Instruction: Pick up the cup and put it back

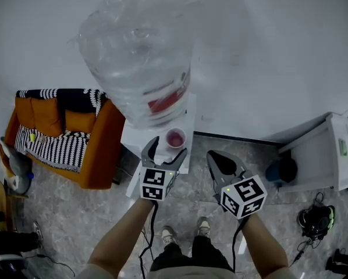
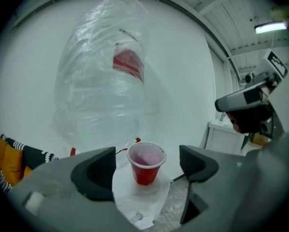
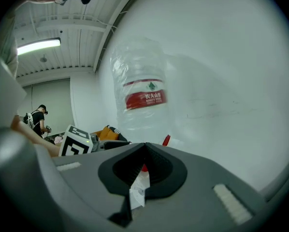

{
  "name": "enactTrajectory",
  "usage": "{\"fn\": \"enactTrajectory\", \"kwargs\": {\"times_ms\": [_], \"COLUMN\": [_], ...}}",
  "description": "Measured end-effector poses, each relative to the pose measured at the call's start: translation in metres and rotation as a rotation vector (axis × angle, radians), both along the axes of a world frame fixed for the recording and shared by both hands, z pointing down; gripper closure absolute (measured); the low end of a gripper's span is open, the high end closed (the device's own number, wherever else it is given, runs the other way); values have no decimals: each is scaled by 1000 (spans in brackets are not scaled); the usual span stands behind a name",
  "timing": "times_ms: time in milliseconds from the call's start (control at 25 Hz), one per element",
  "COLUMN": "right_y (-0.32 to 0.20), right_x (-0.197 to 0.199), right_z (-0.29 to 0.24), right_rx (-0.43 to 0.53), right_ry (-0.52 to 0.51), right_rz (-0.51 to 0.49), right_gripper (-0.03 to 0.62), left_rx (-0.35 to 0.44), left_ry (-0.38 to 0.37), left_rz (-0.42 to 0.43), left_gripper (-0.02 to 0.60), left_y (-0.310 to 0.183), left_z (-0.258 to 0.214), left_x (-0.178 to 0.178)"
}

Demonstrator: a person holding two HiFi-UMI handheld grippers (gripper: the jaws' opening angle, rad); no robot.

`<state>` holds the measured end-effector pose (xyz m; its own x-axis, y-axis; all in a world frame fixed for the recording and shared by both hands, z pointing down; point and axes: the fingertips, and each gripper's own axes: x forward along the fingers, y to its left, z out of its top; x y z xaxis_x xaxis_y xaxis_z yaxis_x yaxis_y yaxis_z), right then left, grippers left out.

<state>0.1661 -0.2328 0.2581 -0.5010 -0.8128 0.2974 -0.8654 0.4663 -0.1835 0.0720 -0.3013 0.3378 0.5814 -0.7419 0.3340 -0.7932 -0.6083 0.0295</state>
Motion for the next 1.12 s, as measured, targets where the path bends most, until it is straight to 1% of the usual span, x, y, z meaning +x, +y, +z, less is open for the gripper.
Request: {"fn": "enactTrajectory", "kwargs": {"times_ms": [160,280,320,400,440,520,640,760,880,920,1000,1080,1120], "right_y": [8,17,20,27,32,44,71,97,122,129,144,159,165], "right_x": [-1,-2,-3,-5,-7,-13,-26,-38,-47,-50,-56,-62,-65], "right_z": [-33,-68,-81,-106,-119,-147,-190,-225,-247,-252,-260,-264,-264], "right_rx": [62,132,156,203,225,265,332,388,421,429,439,444,445], "right_ry": [9,22,26,32,31,23,5,-2,-18,-20,-15,-3,4], "right_rz": [4,2,0,-3,-6,-18,-53,-89,-112,-118,-135,-156,-165], "right_gripper": [591,591,591,591,591,591,591,591,591,591,591,591,591], "left_rx": [12,59,87,149,174,206,245,264,317,330,335,331,335], "left_ry": [12,5,7,35,50,60,25,-35,-98,-103,-78,-40,-34], "left_rz": [-3,15,23,30,31,35,47,53,44,39,20,-4,-8], "left_gripper": [164,204,222,280,320,343,388,421,434,436,436,463,471], "left_y": [20,31,35,44,50,61,84,110,135,144,162,180,188], "left_z": [-27,-61,-76,-110,-127,-156,-192,-220,-247,-255,-268,-278,-282], "left_x": [-19,-29,-33,-42,-47,-56,-67,-79,-90,-93,-99,-104,-106]}}
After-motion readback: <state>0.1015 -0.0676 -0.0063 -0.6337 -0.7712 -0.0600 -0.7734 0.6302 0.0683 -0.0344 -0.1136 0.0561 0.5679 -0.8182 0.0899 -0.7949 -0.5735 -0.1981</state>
